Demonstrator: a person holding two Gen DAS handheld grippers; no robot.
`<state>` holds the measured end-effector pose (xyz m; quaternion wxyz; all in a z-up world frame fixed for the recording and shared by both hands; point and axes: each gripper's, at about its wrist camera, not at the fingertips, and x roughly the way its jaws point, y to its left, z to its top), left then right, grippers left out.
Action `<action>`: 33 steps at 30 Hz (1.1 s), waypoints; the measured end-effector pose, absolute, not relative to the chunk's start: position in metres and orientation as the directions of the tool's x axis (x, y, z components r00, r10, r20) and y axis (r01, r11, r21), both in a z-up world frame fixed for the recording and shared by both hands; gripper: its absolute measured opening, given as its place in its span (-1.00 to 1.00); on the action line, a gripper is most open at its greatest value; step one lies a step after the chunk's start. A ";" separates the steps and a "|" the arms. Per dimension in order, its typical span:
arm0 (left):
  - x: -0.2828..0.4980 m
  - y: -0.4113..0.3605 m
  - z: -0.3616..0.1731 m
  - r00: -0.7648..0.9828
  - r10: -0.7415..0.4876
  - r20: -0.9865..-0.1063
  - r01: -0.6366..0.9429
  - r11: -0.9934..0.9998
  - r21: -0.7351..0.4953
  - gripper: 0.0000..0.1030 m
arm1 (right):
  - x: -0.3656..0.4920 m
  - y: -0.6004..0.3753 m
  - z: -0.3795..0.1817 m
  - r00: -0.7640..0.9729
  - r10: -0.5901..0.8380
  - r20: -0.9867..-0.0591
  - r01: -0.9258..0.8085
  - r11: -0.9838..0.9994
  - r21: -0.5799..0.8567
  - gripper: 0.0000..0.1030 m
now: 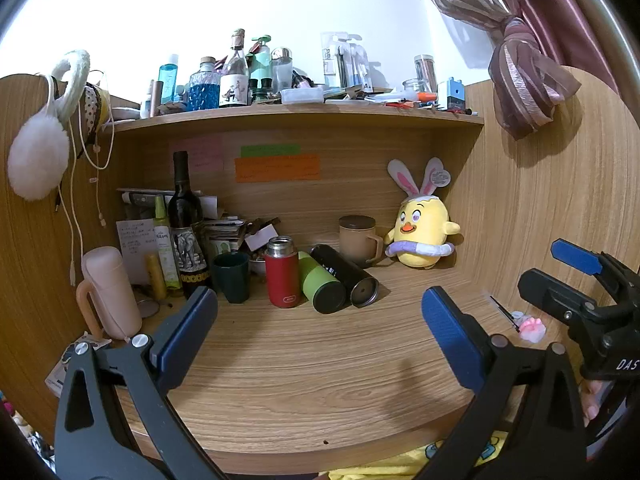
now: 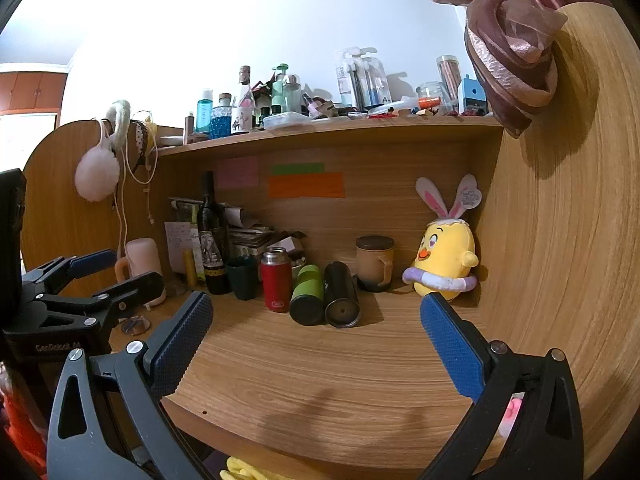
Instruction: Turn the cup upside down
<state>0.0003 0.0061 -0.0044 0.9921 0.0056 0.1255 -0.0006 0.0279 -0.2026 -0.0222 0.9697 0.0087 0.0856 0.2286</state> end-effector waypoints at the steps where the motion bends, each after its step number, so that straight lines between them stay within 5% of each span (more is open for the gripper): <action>1: 0.000 0.006 -0.004 0.968 0.000 -0.249 0.003 1.000 0.010 1.00 | 0.028 -0.203 -0.022 0.881 0.445 -0.162 -0.442 0.895 0.057 1.00; 33: -0.001 0.010 -0.004 0.968 0.003 -0.251 0.001 1.000 0.018 1.00 | 0.028 -0.202 -0.022 0.880 0.445 -0.163 -0.442 0.895 0.055 1.00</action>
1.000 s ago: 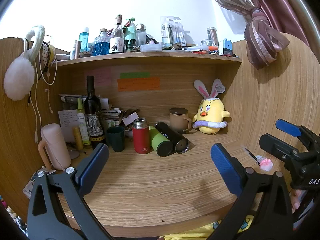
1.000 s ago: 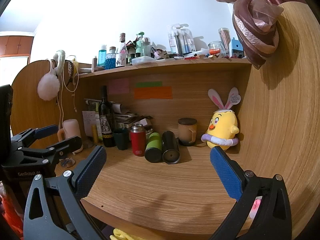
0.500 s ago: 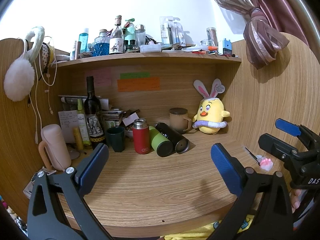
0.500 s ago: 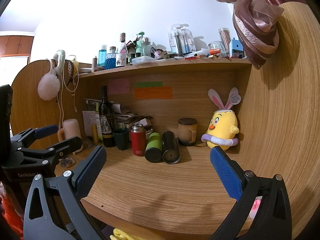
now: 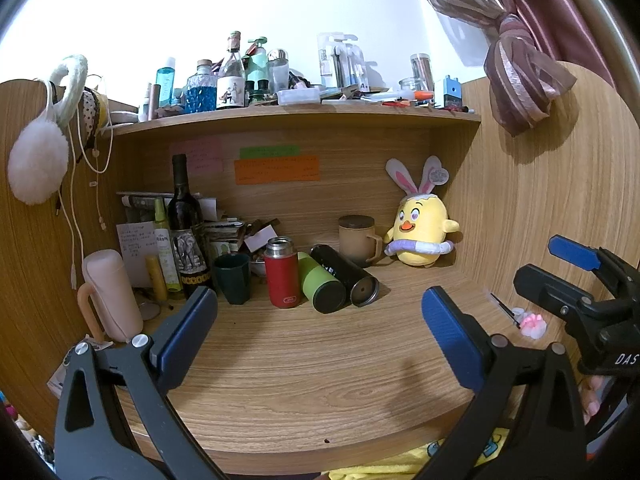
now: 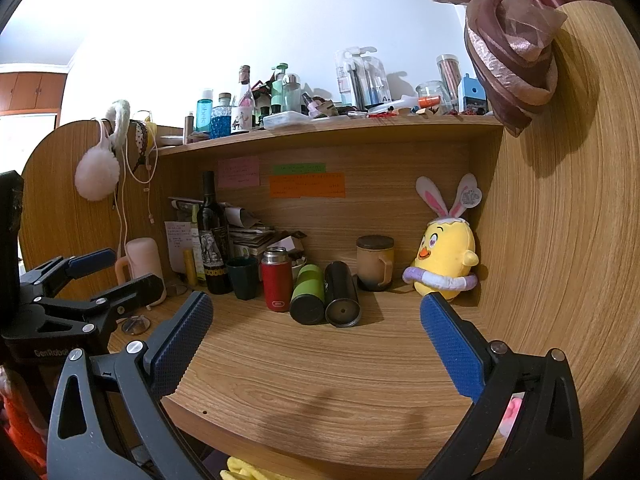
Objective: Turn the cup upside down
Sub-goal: 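Reach the left gripper down around the red thermos bottle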
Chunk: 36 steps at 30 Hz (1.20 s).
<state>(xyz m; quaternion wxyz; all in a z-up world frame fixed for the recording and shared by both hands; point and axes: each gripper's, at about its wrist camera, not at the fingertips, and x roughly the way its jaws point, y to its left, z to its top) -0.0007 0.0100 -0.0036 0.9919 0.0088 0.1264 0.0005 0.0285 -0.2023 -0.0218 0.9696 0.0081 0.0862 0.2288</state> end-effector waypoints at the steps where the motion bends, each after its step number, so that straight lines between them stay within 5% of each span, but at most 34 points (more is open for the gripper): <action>1: 0.000 0.011 -0.004 0.967 0.002 -0.256 0.002 1.000 0.016 1.00 | 0.029 -0.202 -0.022 0.880 0.446 -0.165 -0.443 0.895 0.056 1.00; 10: 0.037 0.011 -0.026 0.940 -0.014 -0.341 0.017 1.000 0.006 1.00 | 0.060 -0.204 -0.042 0.864 0.441 -0.243 -0.430 0.897 0.099 1.00; 17: 0.139 0.029 -0.052 0.876 0.011 -0.482 0.004 0.999 0.031 1.00 | 0.113 -0.204 -0.073 0.835 0.422 -0.352 -0.397 0.906 0.144 1.00; 25: 0.248 0.064 -0.069 0.836 0.074 -0.544 -0.085 0.996 0.006 0.99 | 0.166 -0.195 -0.101 0.773 0.449 -0.448 -0.407 0.893 0.192 1.00; 29: 0.290 0.079 -0.075 0.816 0.073 -0.574 -0.108 0.994 -0.027 0.67 | 0.185 -0.188 -0.114 0.745 0.455 -0.488 -0.419 0.888 0.190 1.00; 36: 0.328 0.089 -0.082 0.801 0.025 -0.598 -0.103 0.990 -0.096 0.58 | 0.201 -0.176 -0.129 0.711 0.458 -0.533 -0.440 0.882 0.172 1.00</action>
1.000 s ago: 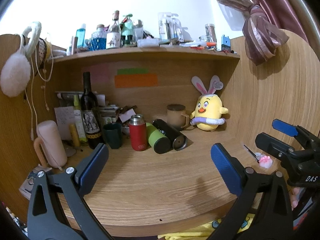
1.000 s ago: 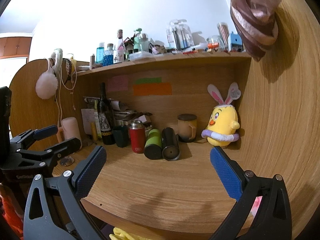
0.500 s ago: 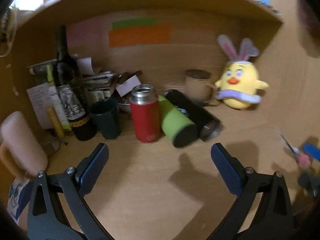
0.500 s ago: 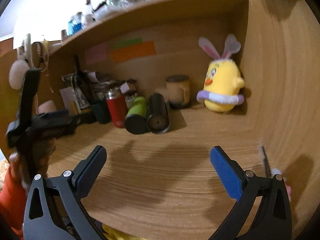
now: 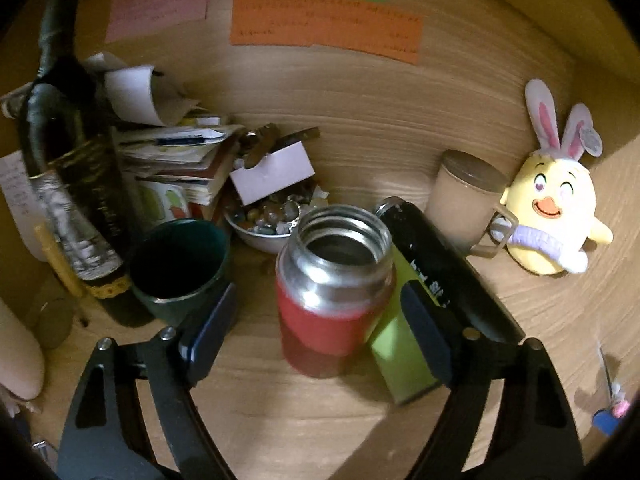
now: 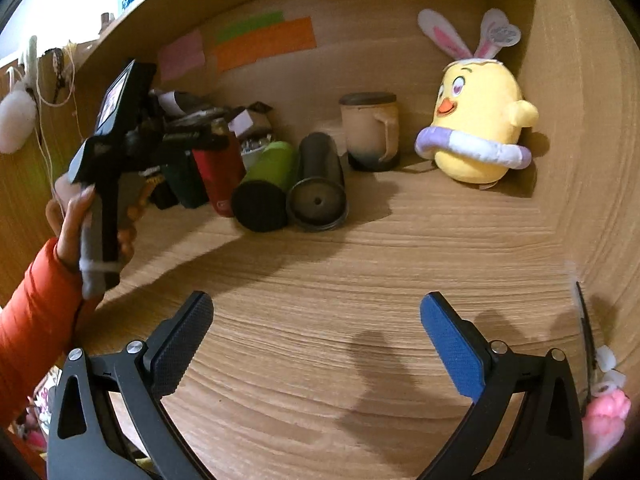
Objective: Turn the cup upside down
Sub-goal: 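Reach the left gripper down around the red thermos bottle, then close the left gripper on the red thermos and lift it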
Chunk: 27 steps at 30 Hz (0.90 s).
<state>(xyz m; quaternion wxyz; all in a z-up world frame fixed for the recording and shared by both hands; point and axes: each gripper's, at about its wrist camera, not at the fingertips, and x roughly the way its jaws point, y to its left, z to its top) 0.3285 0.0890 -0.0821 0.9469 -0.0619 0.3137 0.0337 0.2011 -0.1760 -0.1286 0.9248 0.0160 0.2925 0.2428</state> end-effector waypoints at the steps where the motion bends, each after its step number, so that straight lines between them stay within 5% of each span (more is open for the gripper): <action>1: 0.332 0.089 -0.083 0.800 0.025 -0.600 -0.104 0.990 -0.097 0.55 | 0.203 -0.175 -0.130 0.707 0.459 -0.538 -0.441 0.881 0.172 1.00; 5: 0.342 0.085 -0.088 0.792 0.004 -0.611 -0.081 0.992 -0.099 0.22 | 0.208 -0.174 -0.135 0.691 0.466 -0.553 -0.443 0.877 0.186 1.00; 18: 0.291 0.071 -0.073 0.810 0.037 -0.585 -0.051 0.999 -0.007 0.19 | 0.194 -0.170 -0.130 0.675 0.508 -0.535 -0.483 0.852 0.201 1.00; 27: 0.201 0.043 -0.060 0.753 -0.239 -0.613 0.192 0.971 -0.143 0.19 | 0.166 -0.160 -0.128 0.649 0.564 -0.511 -0.550 0.812 0.198 1.00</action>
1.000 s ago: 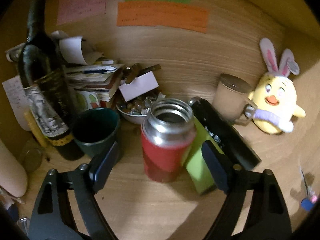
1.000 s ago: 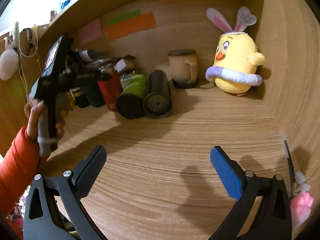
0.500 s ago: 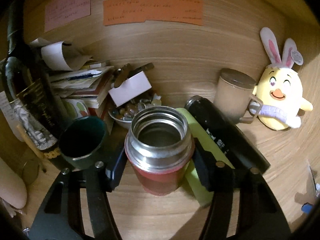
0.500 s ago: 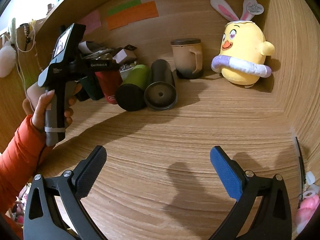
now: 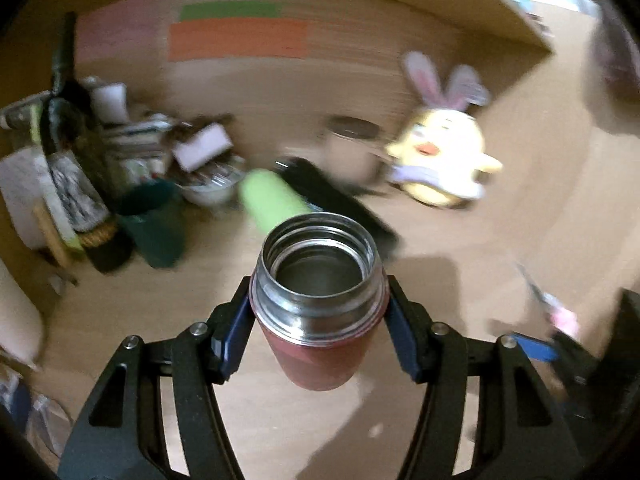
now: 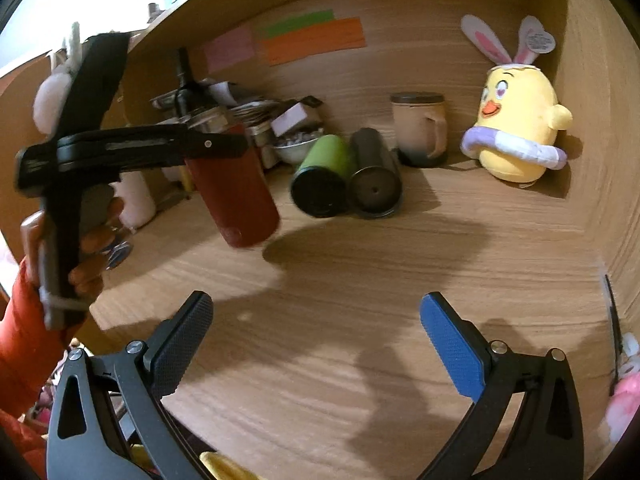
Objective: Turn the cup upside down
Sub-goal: 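Close the left gripper on the red thermos and lift it, then rotate the left gripper to turn the red thermos opening-down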
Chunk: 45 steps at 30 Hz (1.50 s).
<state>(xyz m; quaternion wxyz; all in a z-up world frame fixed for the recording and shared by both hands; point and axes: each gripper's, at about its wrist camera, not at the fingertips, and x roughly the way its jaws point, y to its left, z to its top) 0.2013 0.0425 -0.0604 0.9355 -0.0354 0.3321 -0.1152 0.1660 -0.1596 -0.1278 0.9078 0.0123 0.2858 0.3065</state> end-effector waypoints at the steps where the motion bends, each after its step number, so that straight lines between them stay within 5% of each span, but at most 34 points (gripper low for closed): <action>1: 0.195 0.039 -0.060 0.742 -0.263 -0.617 0.212 0.965 -0.157 0.19 | 0.163 -0.158 -0.129 0.643 0.569 -0.512 -0.556 0.807 0.198 1.00; 11: 0.154 0.010 -0.074 0.559 -0.517 -0.648 0.367 0.855 -0.366 0.19 | 0.139 -0.143 -0.145 0.614 0.593 -0.521 -0.604 0.778 0.174 0.99; 17: 0.153 0.015 -0.074 0.559 -0.534 -0.634 0.362 0.845 -0.392 0.19 | 0.138 -0.133 -0.149 0.594 0.607 -0.529 -0.636 0.756 0.154 0.31; 23: 0.160 0.031 -0.082 0.570 -0.556 -0.605 0.344 0.830 -0.439 0.20 | 0.132 -0.124 -0.147 0.622 0.603 -0.499 -0.643 0.758 0.115 0.19; 36: 0.170 0.031 -0.104 0.641 -0.373 -0.671 0.270 0.928 -0.258 0.56 | 0.131 -0.122 -0.148 0.640 0.603 -0.475 -0.643 0.760 0.099 0.14; 45: 0.157 0.023 -0.095 0.700 -0.299 -0.648 0.281 0.950 -0.134 0.60 | 0.126 -0.124 -0.145 0.654 0.603 -0.457 -0.645 0.760 0.079 0.14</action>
